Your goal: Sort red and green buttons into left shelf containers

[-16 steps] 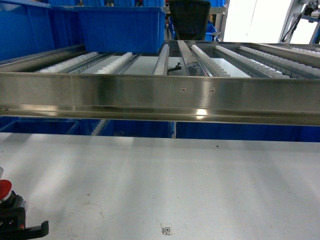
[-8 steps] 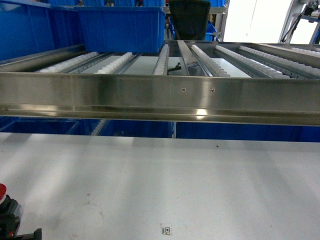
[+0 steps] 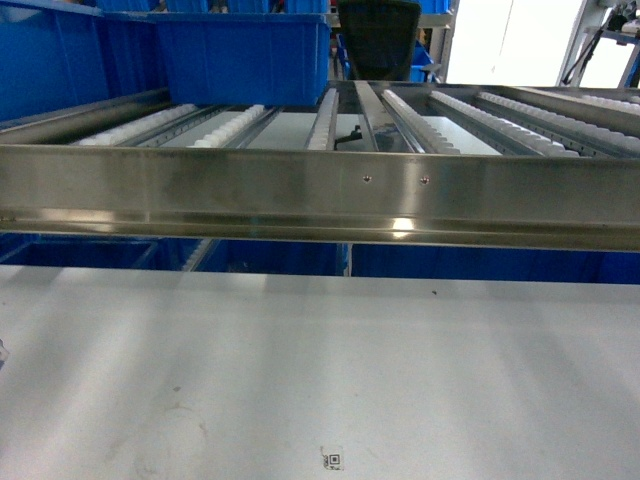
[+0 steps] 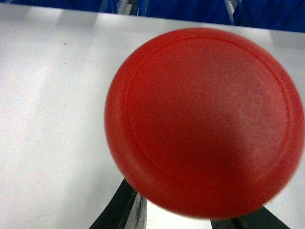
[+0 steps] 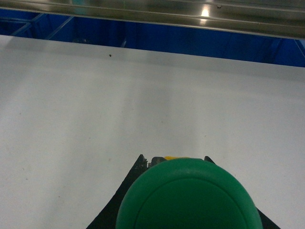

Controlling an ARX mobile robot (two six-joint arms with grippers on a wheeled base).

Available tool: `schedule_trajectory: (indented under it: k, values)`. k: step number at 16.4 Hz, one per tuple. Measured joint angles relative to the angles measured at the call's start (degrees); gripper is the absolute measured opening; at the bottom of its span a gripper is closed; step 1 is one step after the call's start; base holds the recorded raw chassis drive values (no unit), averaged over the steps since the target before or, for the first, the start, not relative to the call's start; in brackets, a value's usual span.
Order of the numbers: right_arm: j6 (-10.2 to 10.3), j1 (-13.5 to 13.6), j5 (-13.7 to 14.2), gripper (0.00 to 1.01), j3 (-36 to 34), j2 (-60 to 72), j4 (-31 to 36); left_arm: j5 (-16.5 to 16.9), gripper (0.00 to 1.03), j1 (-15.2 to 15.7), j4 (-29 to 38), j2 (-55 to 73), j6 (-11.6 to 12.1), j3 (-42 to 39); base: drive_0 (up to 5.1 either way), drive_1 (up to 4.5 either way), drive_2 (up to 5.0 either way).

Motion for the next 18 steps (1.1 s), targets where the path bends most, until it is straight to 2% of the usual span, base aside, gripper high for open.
schedule_trajectory:
  k: [3,7,9,10,12,13,15,18]
  values:
    - [0.00,0.00,0.00,0.26,0.00,0.00,-0.02,-1.97,0.26,-3.17,-14.67,-19.61,1.09,-0.13,0.0,0.00,0.0]
    - [-0.02,0.00,0.02,0.26,0.00,0.00,0.00,-5.97,0.26,-8.74,-29.55,-37.33,2.12,-0.11,0.0,0.00,0.0]
    - [0.00,0.00,0.00,0.26,0.00,0.00,0.00,-5.95,0.26,-8.66,-23.61,-37.00,5.40,-0.04,0.0,0.00,0.0]
    - [-0.02,0.00,0.02,0.26,0.00,0.00,0.00,-4.83,0.26,-6.73,-19.02,-34.71,7.80,0.20,0.0,0.00,0.0]
    - [0.00,0.00,0.00,0.26,0.00,0.00,-0.02,-1.75,0.26,-3.06,-5.81,-27.87,13.94,0.48,0.0,0.00,0.0]
    - [0.00,0.00,0.02,0.26,0.00,0.00,-0.02,-0.70,0.26,-2.47,0.00,-24.81,16.85,1.40,0.0,0.00,0.0]
    - [0.00,0.00,0.02,0.26,0.00,0.00,0.00,0.22,0.26,-2.64,1.77,-24.68,19.39,1.75,0.0,0.00,0.0]
    - [0.00,0.00,0.00,0.26,0.00,0.00,-0.02,0.28,0.26,-2.71,1.57,-24.72,20.22,1.75,0.0,0.00,0.0]
